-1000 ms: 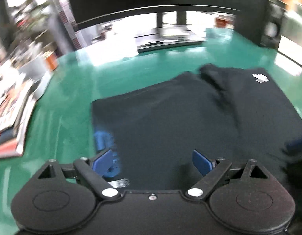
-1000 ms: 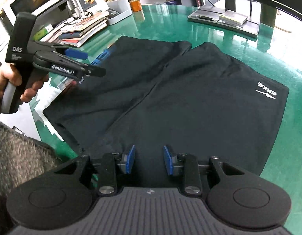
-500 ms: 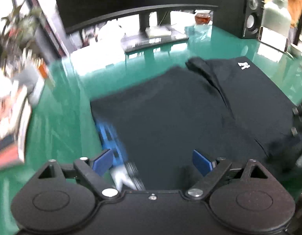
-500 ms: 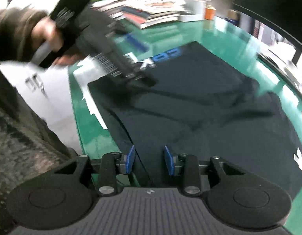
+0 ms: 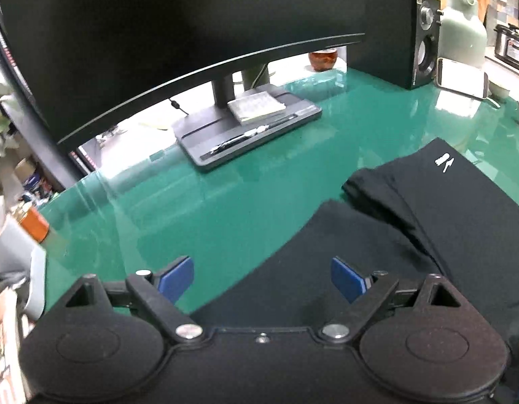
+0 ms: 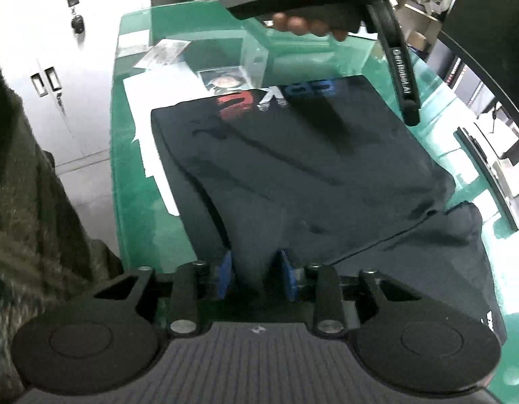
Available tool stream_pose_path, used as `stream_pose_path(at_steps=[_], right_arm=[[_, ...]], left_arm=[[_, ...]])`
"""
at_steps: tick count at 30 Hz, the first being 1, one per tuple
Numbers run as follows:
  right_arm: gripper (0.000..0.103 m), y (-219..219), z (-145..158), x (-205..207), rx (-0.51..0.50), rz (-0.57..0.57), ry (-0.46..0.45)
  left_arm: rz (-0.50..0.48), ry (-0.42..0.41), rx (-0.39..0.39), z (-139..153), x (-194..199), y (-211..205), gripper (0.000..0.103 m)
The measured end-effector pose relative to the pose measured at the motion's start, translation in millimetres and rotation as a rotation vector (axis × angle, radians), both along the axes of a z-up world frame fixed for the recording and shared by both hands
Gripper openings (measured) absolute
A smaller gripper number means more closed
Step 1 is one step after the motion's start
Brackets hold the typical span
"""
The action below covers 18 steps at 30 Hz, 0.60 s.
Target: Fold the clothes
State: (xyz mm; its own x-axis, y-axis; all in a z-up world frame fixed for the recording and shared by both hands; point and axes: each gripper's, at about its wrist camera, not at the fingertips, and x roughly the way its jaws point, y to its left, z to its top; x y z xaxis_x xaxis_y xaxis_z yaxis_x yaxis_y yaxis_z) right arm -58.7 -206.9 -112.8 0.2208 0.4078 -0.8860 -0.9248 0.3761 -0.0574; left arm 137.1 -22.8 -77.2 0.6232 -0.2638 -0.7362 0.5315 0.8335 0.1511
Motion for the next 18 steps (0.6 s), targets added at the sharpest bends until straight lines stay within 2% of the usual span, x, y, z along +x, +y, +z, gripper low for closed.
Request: stream_pose_path(at_steps=[1,7,12,15,16,17,18], right_arm=[[0.012,0,1,0,0.005,-0.007,0.008],[0.01,0,6,-1,0.037,-0.025,0.032],[0.007,-3,21,1,0.082,-0.015,0.066],[0.007,-1,15,-2,0.05,0.022,0.102],[0.007,0,9,-3,0.034,0.029,0.119],[0.007,0,5,-3,0.032,0.022,0.127],[0.007,0,2,-2,0.032,0.012,0.133]], left_arm=[[-0.02,-0.001,0.003,-1,2,-4,0.089],[-0.113,0.013,0.014,-7,5,-23,0.089],[-0.178,-0.006,0.004,1,14,-38,0.089],[-0.264,0.057,-0.023,4,29,-57,0.088],[-0.307,0.09,-0.027,3,36,-67,0.082],[-0.337,0.11,-0.026,2,39,-76,0.068],[-0.363,0.127,-0.023,1,42,-84,0.06]])
